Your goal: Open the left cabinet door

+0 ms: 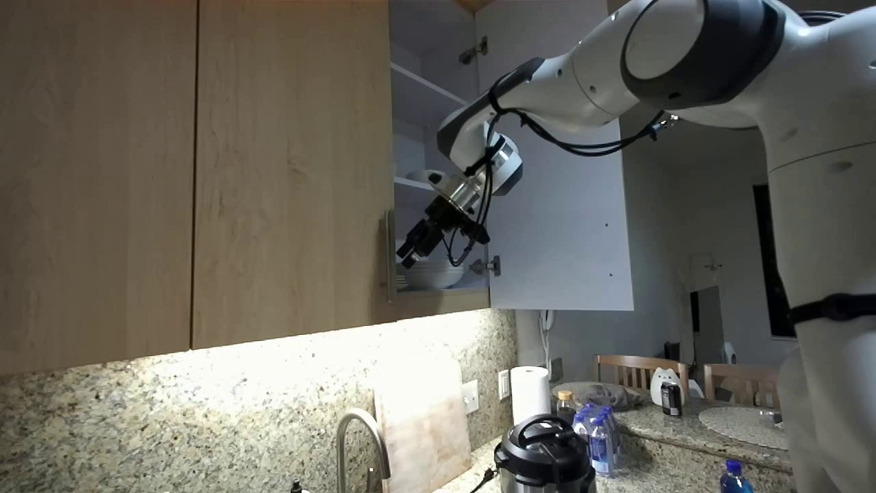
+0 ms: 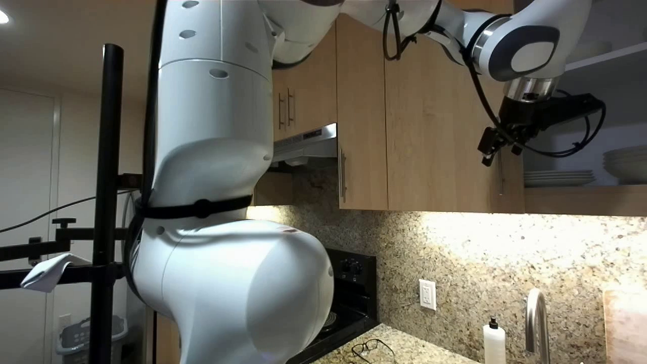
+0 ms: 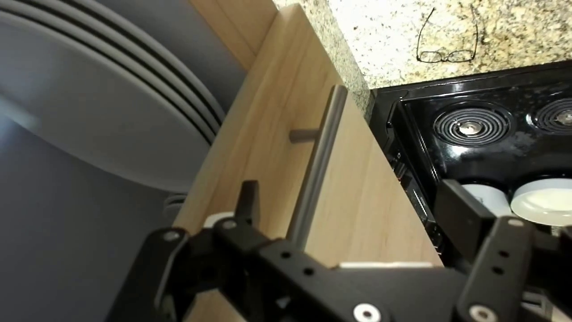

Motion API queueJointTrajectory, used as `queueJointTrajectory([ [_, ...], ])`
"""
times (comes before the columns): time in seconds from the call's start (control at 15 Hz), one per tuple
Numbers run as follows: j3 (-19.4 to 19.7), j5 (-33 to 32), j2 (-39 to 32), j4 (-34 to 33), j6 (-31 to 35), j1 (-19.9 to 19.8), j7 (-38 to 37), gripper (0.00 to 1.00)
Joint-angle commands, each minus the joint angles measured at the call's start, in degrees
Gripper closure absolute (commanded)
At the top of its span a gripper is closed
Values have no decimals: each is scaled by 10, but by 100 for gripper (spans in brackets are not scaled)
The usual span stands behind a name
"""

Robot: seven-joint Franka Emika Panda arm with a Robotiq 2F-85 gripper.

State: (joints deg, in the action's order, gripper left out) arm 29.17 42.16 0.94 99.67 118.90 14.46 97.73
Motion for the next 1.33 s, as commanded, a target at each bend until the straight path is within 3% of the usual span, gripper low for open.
queueJointTrajectory([
  [0.0, -98, 18, -25, -44, -26, -103, 19, 0],
  [0.2, -146, 20, -38, -69, -34, -147, 19, 0],
  [0.47, -182, 20, -59, -99, -57, -179, 18, 0],
  [0.93, -215, 32, -88, -139, -111, -210, 24, 0],
  [1.27, -224, 24, -59, -98, -96, -212, 4, 0],
])
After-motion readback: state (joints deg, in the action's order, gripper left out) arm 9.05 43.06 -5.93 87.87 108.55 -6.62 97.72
